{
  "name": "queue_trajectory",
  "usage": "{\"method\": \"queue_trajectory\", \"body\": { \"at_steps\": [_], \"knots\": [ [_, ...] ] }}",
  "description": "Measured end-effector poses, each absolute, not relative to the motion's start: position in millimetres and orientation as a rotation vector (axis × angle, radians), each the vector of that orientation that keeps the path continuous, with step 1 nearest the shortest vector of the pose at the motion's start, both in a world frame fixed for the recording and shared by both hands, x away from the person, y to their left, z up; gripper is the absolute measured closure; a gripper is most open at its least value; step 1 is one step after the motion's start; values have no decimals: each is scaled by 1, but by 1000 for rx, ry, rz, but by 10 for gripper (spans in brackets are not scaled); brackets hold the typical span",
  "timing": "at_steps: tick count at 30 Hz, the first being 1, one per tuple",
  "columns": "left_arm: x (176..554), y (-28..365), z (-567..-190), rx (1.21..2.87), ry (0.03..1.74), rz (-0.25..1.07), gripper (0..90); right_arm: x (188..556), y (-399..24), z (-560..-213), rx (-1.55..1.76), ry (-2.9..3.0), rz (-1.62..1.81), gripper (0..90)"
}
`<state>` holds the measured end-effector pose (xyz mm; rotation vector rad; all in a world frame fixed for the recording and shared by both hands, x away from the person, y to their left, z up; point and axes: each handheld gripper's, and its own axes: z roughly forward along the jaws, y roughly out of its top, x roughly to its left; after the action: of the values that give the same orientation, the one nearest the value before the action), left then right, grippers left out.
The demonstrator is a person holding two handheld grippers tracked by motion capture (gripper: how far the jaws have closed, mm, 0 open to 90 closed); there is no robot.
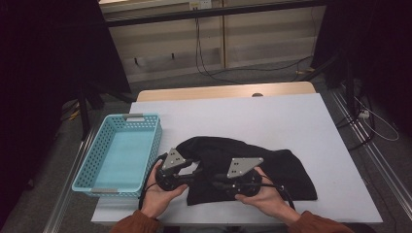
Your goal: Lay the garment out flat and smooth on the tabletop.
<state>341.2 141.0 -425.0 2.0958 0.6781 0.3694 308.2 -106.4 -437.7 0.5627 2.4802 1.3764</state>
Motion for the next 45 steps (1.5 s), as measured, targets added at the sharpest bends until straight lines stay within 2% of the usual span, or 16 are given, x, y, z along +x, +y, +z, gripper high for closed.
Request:
{"method": "queue_trajectory", "body": {
  "at_steps": [3, 5, 10, 11, 14, 19, 23, 24, 27, 28, 33, 45],
  "knots": [
    [339, 136, -423, 2093, 659, 335, 546, 307, -119, -428, 598, 2422, 1427, 517],
    [337, 132, -420, 2094, 639, 314, 554, 306, -131, -421, 630, 2371, 1452, 508],
    [332, 113, -417, 2122, 565, 244, 585, 309, -172, -419, 767, 2290, 1413, 648],
    [332, 107, -417, 2132, 543, 237, 621, 309, -181, -420, 799, 2280, 1379, 672],
    [334, 90, -415, 2152, 498, 210, 633, 310, -205, -426, 879, 2253, 1293, 726],
    [328, 80, -426, 2215, 447, 168, 588, 312, -228, -441, 963, 2248, 1215, 745],
    [322, 87, -436, 2256, 441, 164, 590, 317, -230, -451, 990, 2277, 1133, 730],
    [322, 88, -438, 2255, 452, 172, 626, 318, -229, -453, 989, 2284, 1123, 719],
    [326, 94, -438, 2244, 479, 175, 805, 320, -227, -456, 989, 2304, 1103, 683],
    [327, 96, -435, 2225, 493, 176, 832, 320, -225, -457, 985, 2309, 1096, 663],
    [337, 110, -417, 2110, 554, 245, 850, 321, -220, -460, 978, 2311, 1076, 565],
    [341, 141, -397, 1982, 630, 331, 852, 322, -221, -460, 998, 2291, 1076, 517]
  ]
}}
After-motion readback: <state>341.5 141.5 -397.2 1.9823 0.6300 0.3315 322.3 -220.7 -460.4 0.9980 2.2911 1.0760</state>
